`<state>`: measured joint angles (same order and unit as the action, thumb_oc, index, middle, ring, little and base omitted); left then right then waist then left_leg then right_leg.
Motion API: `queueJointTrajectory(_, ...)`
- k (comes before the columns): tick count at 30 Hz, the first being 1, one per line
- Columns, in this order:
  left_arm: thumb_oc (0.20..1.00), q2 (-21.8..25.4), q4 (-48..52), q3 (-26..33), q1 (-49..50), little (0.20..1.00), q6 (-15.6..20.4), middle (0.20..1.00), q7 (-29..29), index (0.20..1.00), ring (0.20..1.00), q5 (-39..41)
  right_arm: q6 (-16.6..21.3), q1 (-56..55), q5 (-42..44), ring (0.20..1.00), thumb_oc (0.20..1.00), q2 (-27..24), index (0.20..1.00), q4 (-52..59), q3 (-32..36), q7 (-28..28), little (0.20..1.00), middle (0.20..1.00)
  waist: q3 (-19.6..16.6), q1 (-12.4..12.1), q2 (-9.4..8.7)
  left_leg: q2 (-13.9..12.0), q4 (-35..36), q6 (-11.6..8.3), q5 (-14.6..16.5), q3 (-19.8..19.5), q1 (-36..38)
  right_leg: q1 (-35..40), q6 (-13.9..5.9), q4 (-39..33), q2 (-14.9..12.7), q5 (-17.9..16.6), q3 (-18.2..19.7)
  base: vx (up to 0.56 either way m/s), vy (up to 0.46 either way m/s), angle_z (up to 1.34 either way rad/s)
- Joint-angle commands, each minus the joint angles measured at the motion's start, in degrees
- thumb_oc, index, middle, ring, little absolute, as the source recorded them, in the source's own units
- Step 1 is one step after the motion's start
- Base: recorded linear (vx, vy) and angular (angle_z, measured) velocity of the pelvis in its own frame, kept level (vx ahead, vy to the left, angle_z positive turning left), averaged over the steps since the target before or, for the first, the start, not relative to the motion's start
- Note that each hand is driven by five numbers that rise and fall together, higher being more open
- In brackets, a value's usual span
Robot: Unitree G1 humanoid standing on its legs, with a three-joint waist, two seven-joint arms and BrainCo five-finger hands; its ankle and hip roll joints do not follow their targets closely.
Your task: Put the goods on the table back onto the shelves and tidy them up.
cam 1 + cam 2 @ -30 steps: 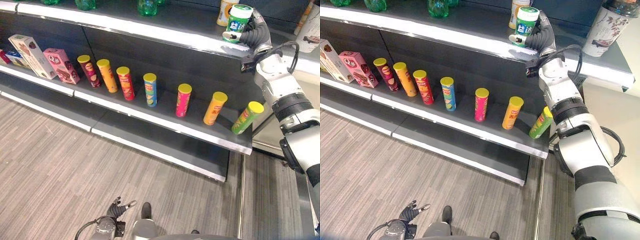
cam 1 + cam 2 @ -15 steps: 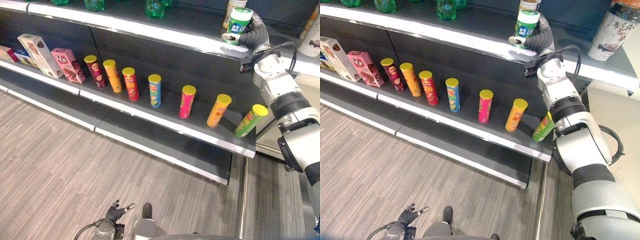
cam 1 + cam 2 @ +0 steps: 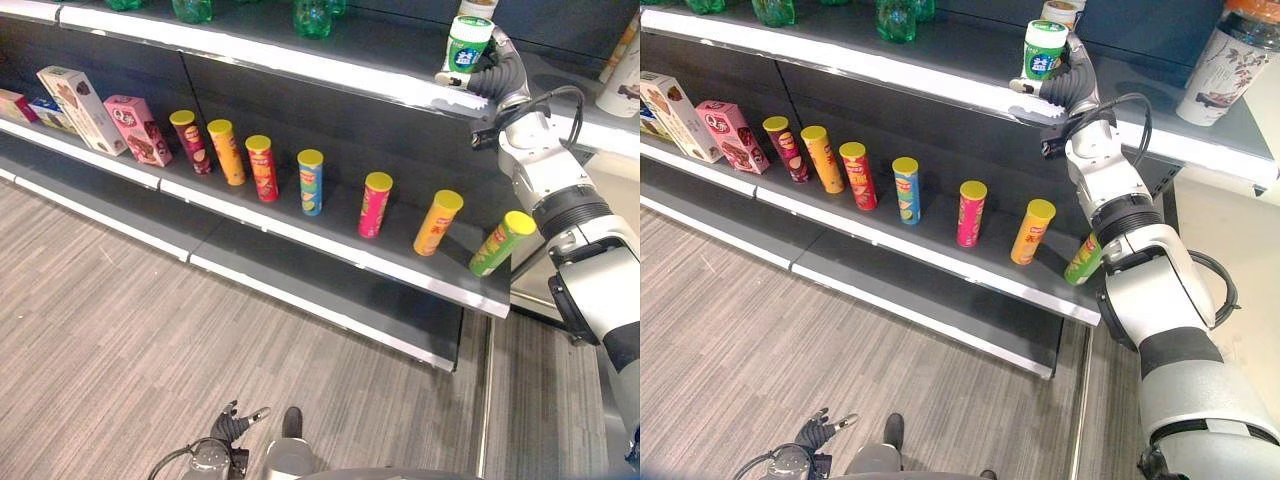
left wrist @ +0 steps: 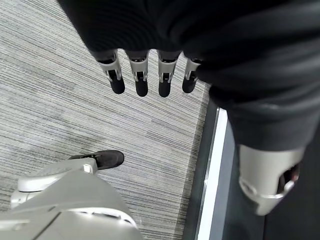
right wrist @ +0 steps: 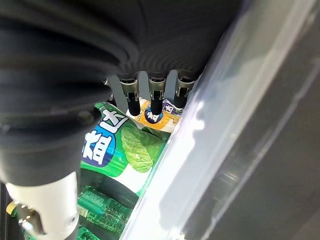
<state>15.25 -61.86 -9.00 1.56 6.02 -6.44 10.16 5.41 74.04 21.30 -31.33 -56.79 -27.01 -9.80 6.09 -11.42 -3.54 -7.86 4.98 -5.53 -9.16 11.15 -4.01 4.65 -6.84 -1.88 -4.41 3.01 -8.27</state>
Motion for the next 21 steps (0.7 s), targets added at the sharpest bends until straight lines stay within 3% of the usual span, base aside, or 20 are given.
queueJointTrajectory(1, 1.000, 1.0, -2.5, -2.3, -5.5, 1.000, 0.4, 1.000, -0.8, 1.000, 1.000, 1.4, -0.1, 3.2, -0.9, 1.000, 1.000, -1.4, 1.000, -3.2, -1.7, -1.1, 1.000, 1.000, 1.4, -2.7, -1.04, 0.9, -6.5, -2.12, 11.9, 5.4, 4.1, -7.8, -7.56, 5.3, -4.5, 0.0, -1.5, 0.00, 0.000, 0.00)
queueJointTrajectory(10, 1.000, 1.2, -2.0, -1.8, -4.8, 1.000, 0.4, 1.000, -1.3, 1.000, 1.000, 1.1, 2.3, 4.2, -3.0, 1.000, 1.000, -7.2, 1.000, 5.9, -0.1, -6.2, 1.000, 1.000, 1.4, -1.7, -0.72, 0.8, -6.5, -2.18, 12.2, 5.9, 4.3, -7.7, -7.72, 5.4, -4.5, 0.2, -1.3, 0.00, 0.000, 0.00)
queueJointTrajectory(17, 1.000, 1.3, -0.8, -0.6, -4.6, 1.000, 0.3, 1.000, -1.8, 1.000, 1.000, 0.2, 3.7, 1.4, -8.3, 1.000, 1.000, -12.5, 1.000, 19.8, 2.1, -9.8, 1.000, 1.000, 1.4, -0.7, -0.10, 0.5, -6.7, -2.19, 12.4, 6.1, 4.4, -7.7, -7.80, 5.6, -4.4, 0.4, -1.1, 0.00, 0.000, 0.00)
queueJointTrajectory(21, 1.000, 1.2, 0.1, 0.9, -4.0, 1.000, 0.2, 1.000, -1.7, 1.000, 1.000, -1.1, 4.9, -2.8, -12.1, 1.000, 1.000, -15.8, 1.000, 33.3, 5.1, -10.2, 1.000, 1.000, 1.4, -0.2, 0.30, 0.0, -6.8, -2.23, 12.5, 6.3, 4.6, -7.5, -7.69, 5.5, -4.3, 0.7, -0.8, -0.01, -0.032, 0.00)
